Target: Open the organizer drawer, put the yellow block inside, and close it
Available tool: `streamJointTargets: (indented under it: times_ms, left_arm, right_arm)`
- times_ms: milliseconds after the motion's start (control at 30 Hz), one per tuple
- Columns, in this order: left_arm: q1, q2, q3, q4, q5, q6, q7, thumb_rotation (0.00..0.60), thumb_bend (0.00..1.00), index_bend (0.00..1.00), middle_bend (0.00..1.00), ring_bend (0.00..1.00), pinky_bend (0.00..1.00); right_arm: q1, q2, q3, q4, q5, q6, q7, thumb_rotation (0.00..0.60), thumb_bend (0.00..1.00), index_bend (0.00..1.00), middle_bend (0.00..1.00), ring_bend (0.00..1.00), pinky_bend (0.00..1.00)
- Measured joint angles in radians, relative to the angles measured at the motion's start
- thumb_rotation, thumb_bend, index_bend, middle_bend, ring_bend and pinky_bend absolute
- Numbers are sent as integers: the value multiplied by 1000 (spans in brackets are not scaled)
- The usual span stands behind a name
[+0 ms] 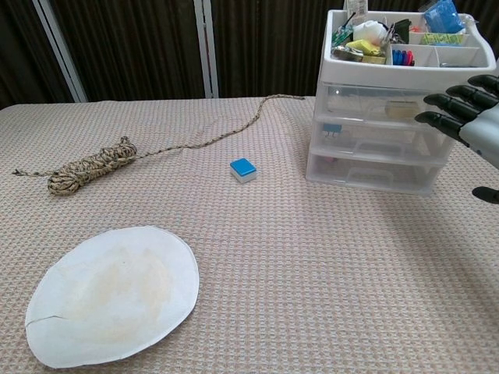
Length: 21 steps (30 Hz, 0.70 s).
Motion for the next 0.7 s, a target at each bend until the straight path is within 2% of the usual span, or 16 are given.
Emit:
streamJointTargets:
  times_ms: [333,433,700]
  left_arm:
    - [1,-2,0,2,2,4,7,600,209,50,0,0,0]
    - [1,-2,1,4,5,5,9,600,209,50,0,0,0]
    - [0,-5,6,23,25,14,43,600,209,50,0,0,0]
  right_arm:
    - [-44,108,-4,-144,-29,70,156,600,122,87,0,0,0]
    - [-56,141,-6,-188,-27,78,244,600,102,80,0,0,0]
    - [-94,263,-14,-279,-16,85,586,600,57,71,0,0,0]
